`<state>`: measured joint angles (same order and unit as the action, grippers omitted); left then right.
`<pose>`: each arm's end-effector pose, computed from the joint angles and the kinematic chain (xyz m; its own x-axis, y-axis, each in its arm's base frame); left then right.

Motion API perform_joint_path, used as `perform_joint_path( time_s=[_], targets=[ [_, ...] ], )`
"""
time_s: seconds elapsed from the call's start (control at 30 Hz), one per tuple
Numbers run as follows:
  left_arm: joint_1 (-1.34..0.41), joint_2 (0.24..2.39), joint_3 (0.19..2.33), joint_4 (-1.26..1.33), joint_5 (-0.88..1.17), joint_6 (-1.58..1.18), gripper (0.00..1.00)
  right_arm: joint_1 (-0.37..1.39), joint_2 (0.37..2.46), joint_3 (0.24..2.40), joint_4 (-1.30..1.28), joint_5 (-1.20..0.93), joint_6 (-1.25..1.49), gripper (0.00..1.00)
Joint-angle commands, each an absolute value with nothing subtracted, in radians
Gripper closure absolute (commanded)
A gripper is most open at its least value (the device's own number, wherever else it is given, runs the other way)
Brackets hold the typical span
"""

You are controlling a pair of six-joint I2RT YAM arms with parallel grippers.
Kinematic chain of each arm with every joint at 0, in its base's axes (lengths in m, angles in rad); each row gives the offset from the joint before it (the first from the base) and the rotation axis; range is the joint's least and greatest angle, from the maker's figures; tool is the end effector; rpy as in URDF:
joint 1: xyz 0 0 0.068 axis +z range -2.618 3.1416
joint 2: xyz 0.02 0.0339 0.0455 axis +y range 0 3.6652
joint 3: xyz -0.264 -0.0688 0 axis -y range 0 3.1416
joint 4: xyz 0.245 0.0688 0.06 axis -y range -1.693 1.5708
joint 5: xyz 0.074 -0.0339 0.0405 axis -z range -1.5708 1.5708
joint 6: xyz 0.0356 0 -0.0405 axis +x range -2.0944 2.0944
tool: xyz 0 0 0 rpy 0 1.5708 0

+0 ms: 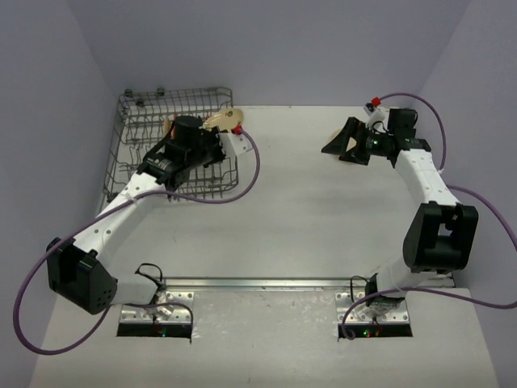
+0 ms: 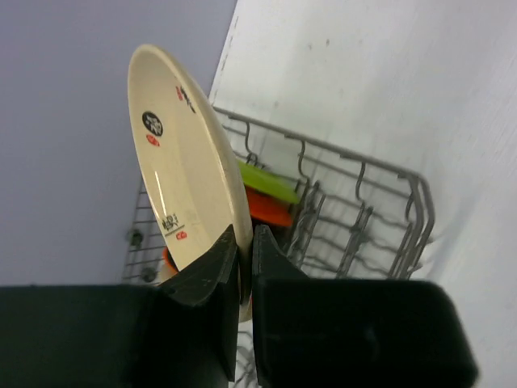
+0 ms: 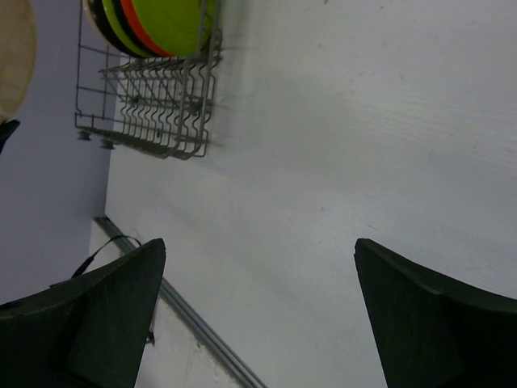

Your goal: Unload the plates from the dish rack

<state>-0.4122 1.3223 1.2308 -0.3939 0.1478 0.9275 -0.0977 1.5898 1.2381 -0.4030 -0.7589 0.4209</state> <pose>0.2738 -0.1254 0.3558 0.1561 0.7955 -0.5855 0.6513 0.3627 0.6665 0.3491 -0.0096 0.2810 -0.7972 0.3760 -0.4723 -0.1122 0.6764 0.7279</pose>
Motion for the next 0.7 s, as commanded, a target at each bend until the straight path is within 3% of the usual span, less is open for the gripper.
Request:
perform_joint_path(
  time_s=[0.0,0.17,0.4,0.67],
  targets=[
    [-0.552,1.221,1.027,-0.184,-0.038,1.298,1.00,-0.010,1.552,1.256,-0.384,-0.858,0.437,0.01],
    [-0.698,1.111,0.799,-0.075,-0.073,1.544,1.00,0.098,1.561,1.248,-0.413,-0.865,0.426,0.01],
    [-0.806,1.079,0.720,-0.030,-0.104,1.653,1.00,0.213,1.599,1.235,-0.412,-0.849,0.430,0.03],
    [-0.864,1.074,0.681,0.022,-0.126,1.675,1.00,0.319,1.690,1.300,-0.395,-0.790,0.432,0.30]
  ],
)
